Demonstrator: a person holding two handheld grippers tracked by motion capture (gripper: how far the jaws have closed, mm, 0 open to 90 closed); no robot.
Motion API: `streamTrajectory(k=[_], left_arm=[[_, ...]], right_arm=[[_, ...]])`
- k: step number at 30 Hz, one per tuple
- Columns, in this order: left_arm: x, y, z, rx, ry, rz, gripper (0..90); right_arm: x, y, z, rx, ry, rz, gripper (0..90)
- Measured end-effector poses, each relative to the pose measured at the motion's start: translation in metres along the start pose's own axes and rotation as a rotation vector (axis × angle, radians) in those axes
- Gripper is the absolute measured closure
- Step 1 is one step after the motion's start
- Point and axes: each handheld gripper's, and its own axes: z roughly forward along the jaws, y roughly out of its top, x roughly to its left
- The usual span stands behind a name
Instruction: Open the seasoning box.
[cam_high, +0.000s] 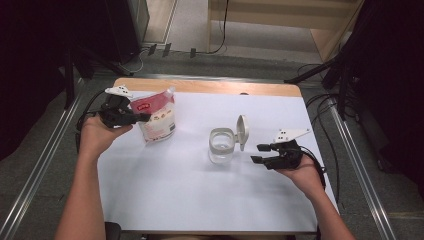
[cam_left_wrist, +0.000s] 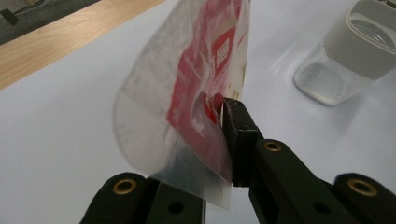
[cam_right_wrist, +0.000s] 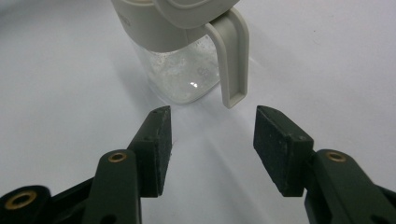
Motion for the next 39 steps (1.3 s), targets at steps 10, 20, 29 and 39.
streamTrajectory(k=[10,20,29,39], left_arm=[[-0.007,0.009,0.001,0.013,-0.007,-0.029,90.0],[-0.015,0.020,-0.002,0.022,-0.029,-0.009,90.0],[-0.019,0.024,-0.006,0.037,-0.034,-0.030,90.0],[-0.031,0.035,-0.020,0.010,-0.085,-0.028,90.0]], right_arm=[[0.000,0.000,0.001,0.000,0.007,-0.001,48.5],[0.002,0.001,-0.001,-0.006,0.024,0.017,52.1],[0.017,0.008,-0.006,-0.027,0.079,0.016,53.9],[0.038,0.017,-0.006,-0.032,0.117,-0.057,53.0]])
